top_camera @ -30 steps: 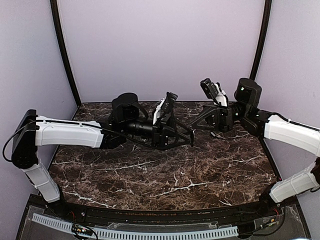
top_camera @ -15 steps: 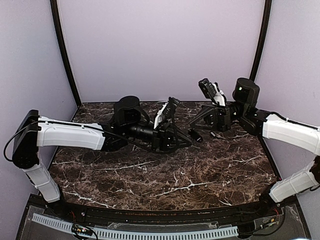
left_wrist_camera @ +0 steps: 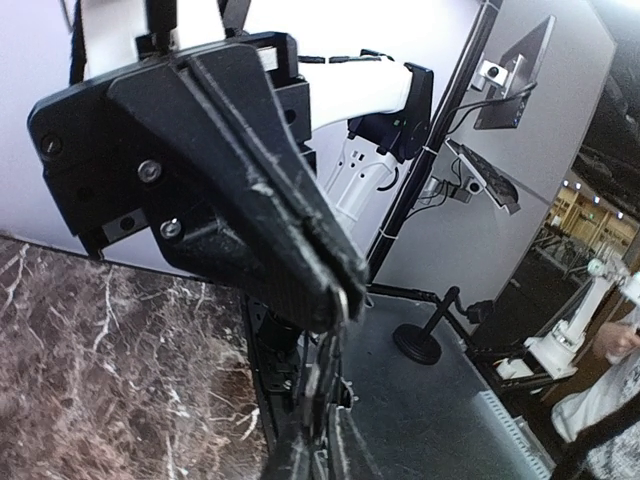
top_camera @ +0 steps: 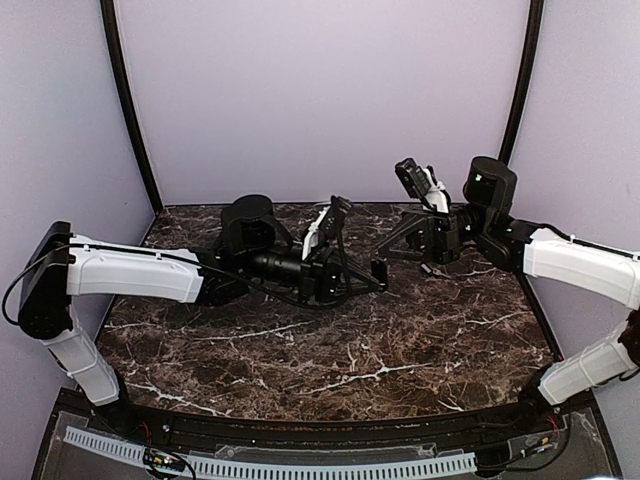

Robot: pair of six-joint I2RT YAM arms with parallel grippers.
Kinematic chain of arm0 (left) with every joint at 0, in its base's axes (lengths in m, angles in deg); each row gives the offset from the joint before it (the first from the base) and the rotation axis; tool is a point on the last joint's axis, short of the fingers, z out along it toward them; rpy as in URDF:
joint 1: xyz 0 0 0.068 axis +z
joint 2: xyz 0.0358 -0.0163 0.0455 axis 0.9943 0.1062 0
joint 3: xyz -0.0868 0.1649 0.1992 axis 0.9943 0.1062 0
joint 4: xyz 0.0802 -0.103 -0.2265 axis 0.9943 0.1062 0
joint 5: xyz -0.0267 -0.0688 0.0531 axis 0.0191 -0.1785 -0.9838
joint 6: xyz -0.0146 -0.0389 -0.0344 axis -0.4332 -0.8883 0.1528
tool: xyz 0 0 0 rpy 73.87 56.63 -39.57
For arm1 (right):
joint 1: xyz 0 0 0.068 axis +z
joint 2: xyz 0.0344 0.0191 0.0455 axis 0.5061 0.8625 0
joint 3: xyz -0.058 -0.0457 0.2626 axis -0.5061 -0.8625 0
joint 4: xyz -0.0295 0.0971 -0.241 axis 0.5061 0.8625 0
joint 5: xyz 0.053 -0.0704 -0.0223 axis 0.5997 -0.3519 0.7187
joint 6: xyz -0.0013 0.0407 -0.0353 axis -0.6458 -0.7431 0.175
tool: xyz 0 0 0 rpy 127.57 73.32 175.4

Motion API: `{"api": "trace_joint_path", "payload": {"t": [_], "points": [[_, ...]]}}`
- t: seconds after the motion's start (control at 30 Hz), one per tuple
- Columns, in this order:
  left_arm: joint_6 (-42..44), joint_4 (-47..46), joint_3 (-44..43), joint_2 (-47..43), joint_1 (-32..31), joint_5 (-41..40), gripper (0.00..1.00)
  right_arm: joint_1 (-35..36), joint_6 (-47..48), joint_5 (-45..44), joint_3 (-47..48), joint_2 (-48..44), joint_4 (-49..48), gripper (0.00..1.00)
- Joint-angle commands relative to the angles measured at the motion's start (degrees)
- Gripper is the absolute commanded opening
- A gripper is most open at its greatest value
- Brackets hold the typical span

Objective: Remove the keys from the keyring

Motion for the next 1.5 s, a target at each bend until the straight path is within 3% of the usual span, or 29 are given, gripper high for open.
{"api": "trace_joint_path", "payload": {"t": [0.0,0.4,0.43,0.53,0.63,0.73,0.87,1.0,1.37,1.47], "points": [[0.2,-2.2,1.3,-3.0,-0.1,-0.6,0.03,0.4,0.6,-0.3,1.2,-0.4,-1.9,0.0],[-2.3,-5.8,4.9,-4.9,-0.1,-4.4,0.0,0.4,1.8,-2.9,0.2,-0.6,-0.4,0.0],[-2.7,-5.8,5.3,-5.2,-0.1,-6.4,0.0,0.4,2.0,-3.5,0.2,-0.6,0.0,0.07],[-4.5,-5.3,5.7,-5.7,-0.1,-10.9,0.0,0.4,3.6,-6.2,-0.2,-0.8,2.0,0.42],[-5.1,-4.4,5.7,-5.9,-0.1,-13.6,0.0,0.3,6.0,-9.8,-0.9,-1.4,4.4,0.66],[-5.0,-3.0,6.1,-6.4,-0.1,-16.4,0.0,0.2,6.7,-12.6,-2.3,-2.4,4.3,0.74],[-5.2,-1.7,6.8,-7.2,-0.1,-19.5,0.0,-0.1,6.5,-17.0,-4.4,-4.1,3.6,0.73],[-5.4,-1.8,7.7,-8.0,-0.1,-19.9,0.0,-0.2,5.6,-17.1,-5.4,-4.6,2.5,0.62],[-0.9,9.2,5.8,-10.0,-0.1,-25.7,0.0,-0.2,4.3,-16.3,-5.8,-2.7,1.8,0.66],[-1.6,9.8,6.0,-10.4,0.0,-26.2,0.0,0.0,3.9,-16.3,-6.5,-2.0,1.0,0.55]]}}
